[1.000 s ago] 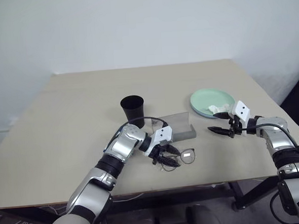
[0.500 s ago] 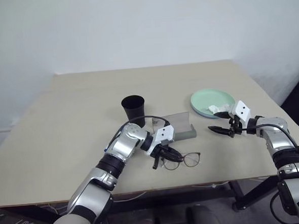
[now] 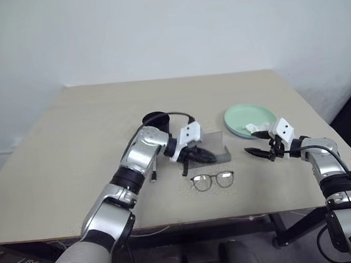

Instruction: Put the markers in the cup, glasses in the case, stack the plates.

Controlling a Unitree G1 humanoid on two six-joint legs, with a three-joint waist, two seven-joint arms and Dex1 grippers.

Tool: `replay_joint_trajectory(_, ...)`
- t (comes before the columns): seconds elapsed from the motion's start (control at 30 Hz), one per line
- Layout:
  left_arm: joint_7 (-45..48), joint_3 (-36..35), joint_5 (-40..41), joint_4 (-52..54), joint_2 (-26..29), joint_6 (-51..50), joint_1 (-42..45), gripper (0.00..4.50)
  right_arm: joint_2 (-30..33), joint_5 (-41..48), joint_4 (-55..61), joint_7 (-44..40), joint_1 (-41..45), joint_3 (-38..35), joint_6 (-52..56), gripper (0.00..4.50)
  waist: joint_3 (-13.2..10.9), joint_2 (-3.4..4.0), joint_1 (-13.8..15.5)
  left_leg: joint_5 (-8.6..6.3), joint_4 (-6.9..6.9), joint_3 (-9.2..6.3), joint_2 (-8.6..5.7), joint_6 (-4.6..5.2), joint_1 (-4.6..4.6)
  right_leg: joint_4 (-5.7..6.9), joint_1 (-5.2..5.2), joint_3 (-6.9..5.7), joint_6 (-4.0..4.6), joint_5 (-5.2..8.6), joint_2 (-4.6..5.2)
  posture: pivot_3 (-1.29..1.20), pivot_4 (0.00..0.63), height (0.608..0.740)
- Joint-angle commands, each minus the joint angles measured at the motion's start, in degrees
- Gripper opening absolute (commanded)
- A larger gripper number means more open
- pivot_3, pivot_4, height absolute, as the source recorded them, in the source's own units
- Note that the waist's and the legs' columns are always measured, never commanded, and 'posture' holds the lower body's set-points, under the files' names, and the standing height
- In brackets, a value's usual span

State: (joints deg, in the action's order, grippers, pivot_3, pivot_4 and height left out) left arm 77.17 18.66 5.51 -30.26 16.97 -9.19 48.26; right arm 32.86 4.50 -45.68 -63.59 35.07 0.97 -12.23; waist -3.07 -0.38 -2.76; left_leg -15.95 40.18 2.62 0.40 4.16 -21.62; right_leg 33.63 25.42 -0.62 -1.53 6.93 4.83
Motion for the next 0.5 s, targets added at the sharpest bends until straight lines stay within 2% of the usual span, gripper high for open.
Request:
replay_joint_trajectory(0.03,-1.5,-2.9,0.7,-3.3,-0.4,2.9,4.8,0.29,0.1,0.7,0.4,0.2,1.6,-0.7,-1.2,3.41,0.0,0.0,0.0,0.0,-0.01,0.0,-0.08,0.0,0.0,0.01,0.0,0.0,0.0,0.0,0.0,0.0,0.0,0.733)
replay_joint_trajectory(0.27,1.9,-1.4,0.2,-5.7,-0.9,3.7,5.1,0.29,-0.1,0.7,0.6,0.4,1.6,-0.7,-1.2,3.41,0.0,-0.01,0.0,0.0,-0.01,-0.03,-0.22,0.0,0.01,0.02,0.0,0.0,0.0,0.0,0.0,0.0,0.0,0.733)
replay_joint_trajectory(0.37,2.8,0.5,-1.3,-4.9,-0.8,4.2,3.5,0.89,-0.1,0.7,0.7,0.5,1.3,-0.8,-1.3,3.41,0.0,-0.01,0.0,0.0,-0.01,-0.03,-0.24,0.0,0.0,0.01,0.0,0.0,0.0,0.0,0.0,0.0,0.0,0.733)
replay_joint_trajectory(0.47,3.8,3.5,-3.9,-4.1,-0.1,6.3,1.8,1.84,0.0,0.7,0.9,0.5,1.1,-0.8,-1.3,3.41,0.0,0.0,0.0,0.0,-0.01,-0.04,-0.24,0.0,0.01,0.02,0.0,0.01,-0.01,0.0,0.0,0.0,0.0,0.733)
replay_joint_trajectory(0.5,4.2,4.3,-4.6,-4.0,0.2,6.9,1.3,1.84,0.0,0.7,0.9,0.5,1.1,-0.8,-1.2,3.41,0.0,0.0,0.0,0.0,-0.01,-0.04,-0.24,0.0,0.01,0.02,0.0,0.01,0.0,0.0,0.0,0.0,0.0,0.733)
